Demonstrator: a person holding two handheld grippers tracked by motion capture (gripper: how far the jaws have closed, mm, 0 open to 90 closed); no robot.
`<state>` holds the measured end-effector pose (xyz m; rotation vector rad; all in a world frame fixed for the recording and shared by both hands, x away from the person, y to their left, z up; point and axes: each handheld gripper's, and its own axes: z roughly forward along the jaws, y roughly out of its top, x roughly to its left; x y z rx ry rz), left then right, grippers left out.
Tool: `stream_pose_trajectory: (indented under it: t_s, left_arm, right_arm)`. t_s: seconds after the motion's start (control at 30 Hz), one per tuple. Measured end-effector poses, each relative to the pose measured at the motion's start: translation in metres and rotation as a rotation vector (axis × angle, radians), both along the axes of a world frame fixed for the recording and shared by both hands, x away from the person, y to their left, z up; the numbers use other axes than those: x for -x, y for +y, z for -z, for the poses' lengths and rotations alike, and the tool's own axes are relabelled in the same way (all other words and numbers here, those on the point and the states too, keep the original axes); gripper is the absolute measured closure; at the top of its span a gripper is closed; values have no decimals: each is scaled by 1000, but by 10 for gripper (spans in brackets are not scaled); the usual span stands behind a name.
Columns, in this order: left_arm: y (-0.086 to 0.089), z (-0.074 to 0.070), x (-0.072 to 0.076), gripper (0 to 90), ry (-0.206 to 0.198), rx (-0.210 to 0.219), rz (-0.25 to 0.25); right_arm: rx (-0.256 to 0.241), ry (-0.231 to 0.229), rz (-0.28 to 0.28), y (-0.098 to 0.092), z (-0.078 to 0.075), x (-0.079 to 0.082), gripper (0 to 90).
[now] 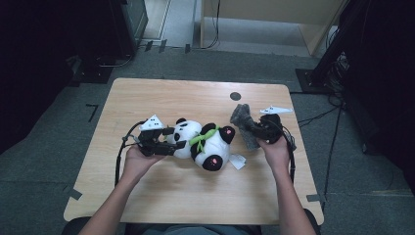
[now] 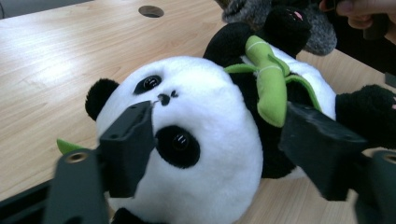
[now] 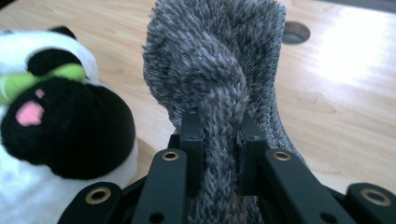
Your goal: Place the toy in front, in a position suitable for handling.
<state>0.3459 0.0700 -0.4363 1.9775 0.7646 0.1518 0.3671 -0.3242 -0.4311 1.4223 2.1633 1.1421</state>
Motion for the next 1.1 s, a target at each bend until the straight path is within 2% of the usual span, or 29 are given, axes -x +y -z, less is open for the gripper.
stream_pose_trajectory:
  t_s: [0.07, 0.17, 0.27, 0.47, 0.5, 0.53, 0.57, 0.63, 0.77, 0.8, 0.9, 1.0, 1.03, 1.1]
  left_arm:
    - [1, 3, -1, 129, 19, -8, -9]
    - [4, 7, -2, 129, 22, 0, -24]
    - [10, 15, -8, 119, 50, 12, -65]
    - [10, 24, -11, 105, 66, 30, -66]
    - [7, 28, -12, 105, 91, 18, -60]
    - [7, 28, -12, 104, 91, 18, -60]
    - [5, 32, -12, 96, 87, 1, -60]
    - [5, 33, -12, 95, 77, 8, -62]
    - [4, 37, -11, 82, 46, -4, -58]
    - [2, 41, -10, 75, 28, -20, -52]
    - [1, 43, -9, 70, 8, -32, -50]
    - [3, 46, -7, 82, 1, -21, -56]
    - [4, 49, -4, 105, -19, -3, -67]
    - [4, 49, -3, 136, -14, 1, -73]
  right_arm:
    - [-1, -12, -6, 1, -4, 0, 776]
    - [4, -24, -11, 3, -8, 0, 776]
    - [0, -35, -29, 10, -16, 2, 776]
    - [4, -55, -46, 16, -26, 5, 776]
    - [7, -66, -55, 18, -32, 6, 776]
    - [7, -66, -55, 18, -32, 6, 776]
    - [-1, -73, -68, 21, -37, 6, 777]
    - [-4, -85, -80, 26, -41, 6, 777]
    - [9, -74, -104, 34, -47, 4, 776]
    - [3, -85, -122, 40, -51, 2, 776]
    - [17, -79, -151, 50, -57, -1, 776]
    - [7, -79, -178, 58, -61, -3, 774]
    - [-17, -78, -201, 66, -65, -7, 774]
    - [-26, -77, -225, 76, -68, -10, 775]
